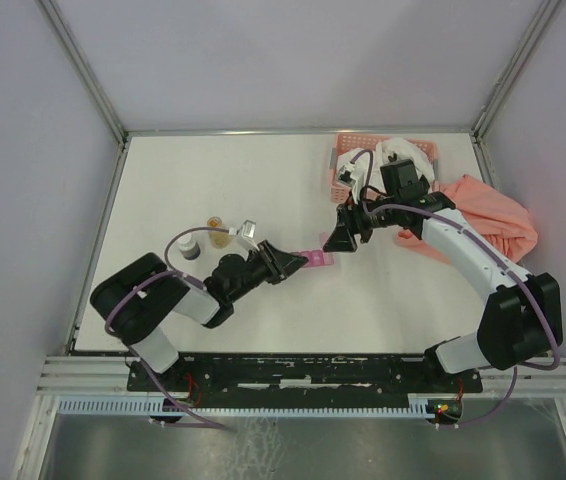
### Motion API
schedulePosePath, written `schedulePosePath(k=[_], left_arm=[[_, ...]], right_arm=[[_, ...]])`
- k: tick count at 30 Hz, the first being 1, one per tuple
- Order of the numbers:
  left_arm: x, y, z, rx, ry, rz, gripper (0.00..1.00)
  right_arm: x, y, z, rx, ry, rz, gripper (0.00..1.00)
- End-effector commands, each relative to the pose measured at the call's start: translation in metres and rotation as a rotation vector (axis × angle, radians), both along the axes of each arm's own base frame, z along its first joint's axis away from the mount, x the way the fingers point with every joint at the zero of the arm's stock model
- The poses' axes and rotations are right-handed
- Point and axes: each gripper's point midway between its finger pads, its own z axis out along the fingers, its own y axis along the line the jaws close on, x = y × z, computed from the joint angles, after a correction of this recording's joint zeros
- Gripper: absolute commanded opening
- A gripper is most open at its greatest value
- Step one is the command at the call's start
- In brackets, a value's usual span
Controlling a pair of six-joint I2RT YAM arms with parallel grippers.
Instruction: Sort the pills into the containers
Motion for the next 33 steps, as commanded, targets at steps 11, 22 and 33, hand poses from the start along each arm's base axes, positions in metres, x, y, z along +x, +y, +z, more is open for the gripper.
schedulePosePath(k=[11, 22, 33], left_arm=[[0.036, -0.044, -0.025, -0.067, 0.069, -0.078, 0.15], [0.04, -0.038, -0.051, 0.065, 0.1, -0.053, 0.34], [0.04, -0.014, -0.052, 0.182, 0.091, 0.028, 0.71]], right_arm=[[0.002, -0.003, 0.019, 0.042, -0.061, -0.005, 0.75], [0.003, -0.003, 0.019, 0.045, -0.058, -0.005, 0.75], [0.001, -0.003, 0.02, 0.054, -0.05, 0.002, 0.75]])
